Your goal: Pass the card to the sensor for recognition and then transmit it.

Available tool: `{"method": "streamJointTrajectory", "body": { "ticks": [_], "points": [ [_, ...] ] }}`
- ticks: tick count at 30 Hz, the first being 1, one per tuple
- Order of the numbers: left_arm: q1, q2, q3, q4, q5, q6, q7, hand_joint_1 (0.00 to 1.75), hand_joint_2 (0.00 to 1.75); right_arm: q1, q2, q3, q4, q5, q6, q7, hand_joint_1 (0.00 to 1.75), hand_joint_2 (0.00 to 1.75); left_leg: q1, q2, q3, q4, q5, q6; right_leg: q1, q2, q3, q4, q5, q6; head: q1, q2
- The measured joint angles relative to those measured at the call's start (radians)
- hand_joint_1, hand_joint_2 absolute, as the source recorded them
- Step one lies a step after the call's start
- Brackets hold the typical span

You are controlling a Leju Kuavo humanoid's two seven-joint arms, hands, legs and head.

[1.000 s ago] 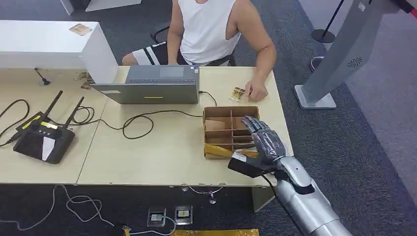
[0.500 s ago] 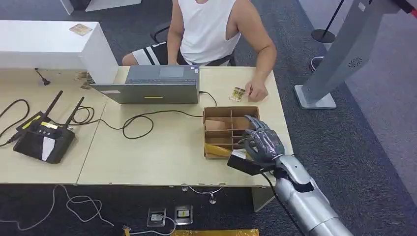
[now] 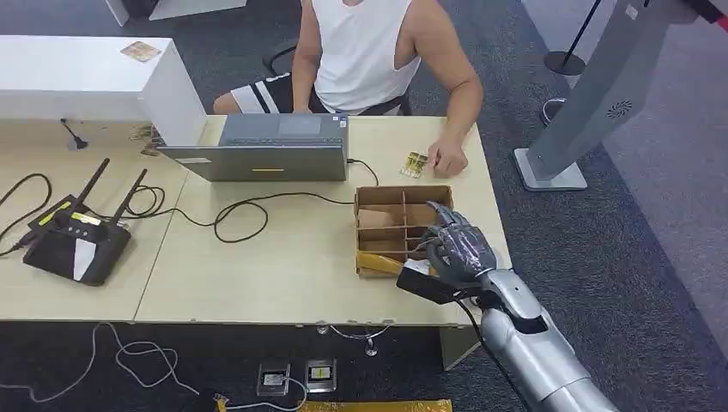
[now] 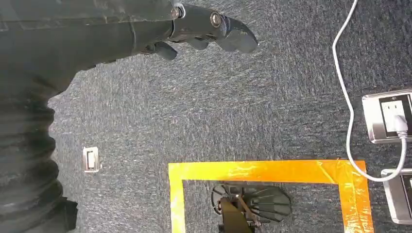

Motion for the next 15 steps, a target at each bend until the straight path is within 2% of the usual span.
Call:
{"method": "streamJointTrajectory", "body": {
  "ticks": [2,3,4,15],
  "points": [
    [0.000,0.000,0.000,0.000,0.000,0.000,0.000,0.00,1.75,0.000,0.000,0.000,0.000,0.000,0.000,0.000,1.75,1.75,0.000,0.000,0.000,0.000,0.000,0.000,0.000,0.000,0.000,0.000,0.000,0.000,0.000,0.000],
    [0.000,0.000,0.000,0.000,0.000,0.000,0.000,0.00,1.75,0.000,0.000,0.000,0.000,0.000,0.000,0.000,0.75,1.75,0.000,0.000,0.000,0.000,0.000,0.000,0.000,0.000,0.000,0.000,0.000,0.000,0.000,0.000],
    [0.000,0.000,0.000,0.000,0.000,0.000,0.000,0.00,1.75,0.000,0.000,0.000,0.000,0.000,0.000,0.000,0.00,1.75,0.000,0.000,0.000,0.000,0.000,0.000,0.000,0.000,0.000,0.000,0.000,0.000,0.000,0.000],
    [0.000,0.000,0.000,0.000,-0.001,0.002,0.000,0.00,1.75,0.002,0.000,0.005,0.000,0.000,0.010,0.012,0.00,1.75,0.000,0.000,0.000,0.000,0.000,0.000,0.000,0.000,0.000,0.000,0.000,0.000,0.000,0.000]
  ]
}}
